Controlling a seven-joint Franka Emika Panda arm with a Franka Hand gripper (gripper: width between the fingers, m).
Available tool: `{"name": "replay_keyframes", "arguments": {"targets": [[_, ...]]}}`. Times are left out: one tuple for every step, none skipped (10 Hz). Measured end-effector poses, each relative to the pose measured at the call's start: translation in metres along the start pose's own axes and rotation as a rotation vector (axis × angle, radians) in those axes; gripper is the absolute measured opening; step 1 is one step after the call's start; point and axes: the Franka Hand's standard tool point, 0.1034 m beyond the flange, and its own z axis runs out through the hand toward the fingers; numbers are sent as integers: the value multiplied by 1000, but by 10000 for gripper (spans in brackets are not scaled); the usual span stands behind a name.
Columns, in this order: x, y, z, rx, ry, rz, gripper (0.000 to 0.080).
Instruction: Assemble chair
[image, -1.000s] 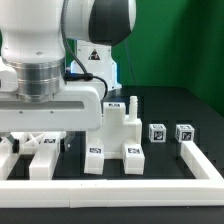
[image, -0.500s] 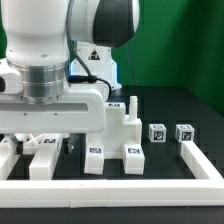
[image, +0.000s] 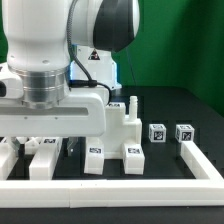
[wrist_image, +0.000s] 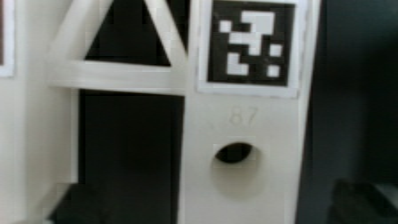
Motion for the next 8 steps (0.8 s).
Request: {"name": "replay_keyframes", "arguments": {"targets": [[0, 0, 0, 0, -1, 0, 500], [0, 0, 0, 0, 0, -1, 300], [0, 0, 0, -1, 0, -1, 282], [0, 0, 0, -1, 0, -1, 282], [0, 0, 0, -1, 0, -1, 282], [0, 0, 0, -1, 0, -1, 282], [0, 0, 0, -1, 0, -1, 282], [0, 0, 0, -1, 0, -1, 282]]}}
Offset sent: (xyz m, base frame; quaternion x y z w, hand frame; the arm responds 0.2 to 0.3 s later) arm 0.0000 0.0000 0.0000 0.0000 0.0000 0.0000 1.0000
